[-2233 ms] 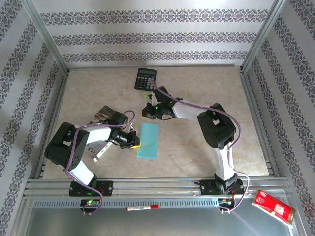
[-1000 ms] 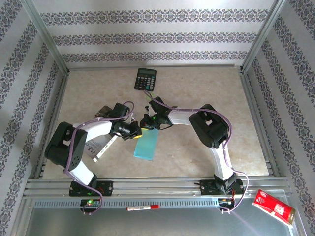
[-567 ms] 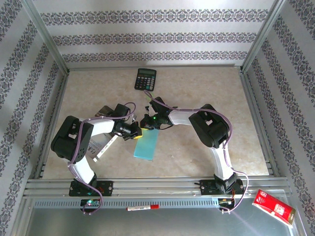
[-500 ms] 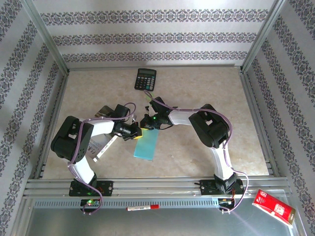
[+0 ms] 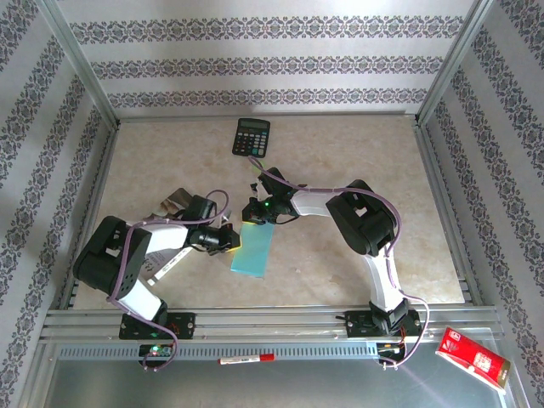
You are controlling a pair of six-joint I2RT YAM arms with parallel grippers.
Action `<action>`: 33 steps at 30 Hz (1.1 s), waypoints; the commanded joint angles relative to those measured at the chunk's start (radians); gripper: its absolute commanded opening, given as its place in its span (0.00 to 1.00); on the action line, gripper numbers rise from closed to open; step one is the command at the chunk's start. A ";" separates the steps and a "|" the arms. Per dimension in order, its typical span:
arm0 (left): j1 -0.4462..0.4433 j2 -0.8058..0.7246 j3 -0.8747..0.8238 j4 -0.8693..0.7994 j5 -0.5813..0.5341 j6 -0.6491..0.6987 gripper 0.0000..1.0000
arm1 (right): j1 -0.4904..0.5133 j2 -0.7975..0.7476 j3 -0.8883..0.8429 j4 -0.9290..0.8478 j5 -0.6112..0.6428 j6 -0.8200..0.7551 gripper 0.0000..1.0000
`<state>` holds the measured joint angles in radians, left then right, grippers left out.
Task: Fold a paper plane with a square sheet of paper (pick it up from the middle)
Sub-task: First fold in half a square sheet of paper at the center of the table.
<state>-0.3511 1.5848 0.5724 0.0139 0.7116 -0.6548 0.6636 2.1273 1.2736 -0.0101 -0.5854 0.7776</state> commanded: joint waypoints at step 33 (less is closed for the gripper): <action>-0.081 -0.293 -0.252 -0.346 -0.052 -0.135 0.00 | -0.005 0.058 -0.008 -0.131 0.145 -0.052 0.00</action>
<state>-0.4198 1.2861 0.3698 -0.1246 0.6758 -0.7162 0.6640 2.1273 1.2873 -0.0368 -0.5663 0.7551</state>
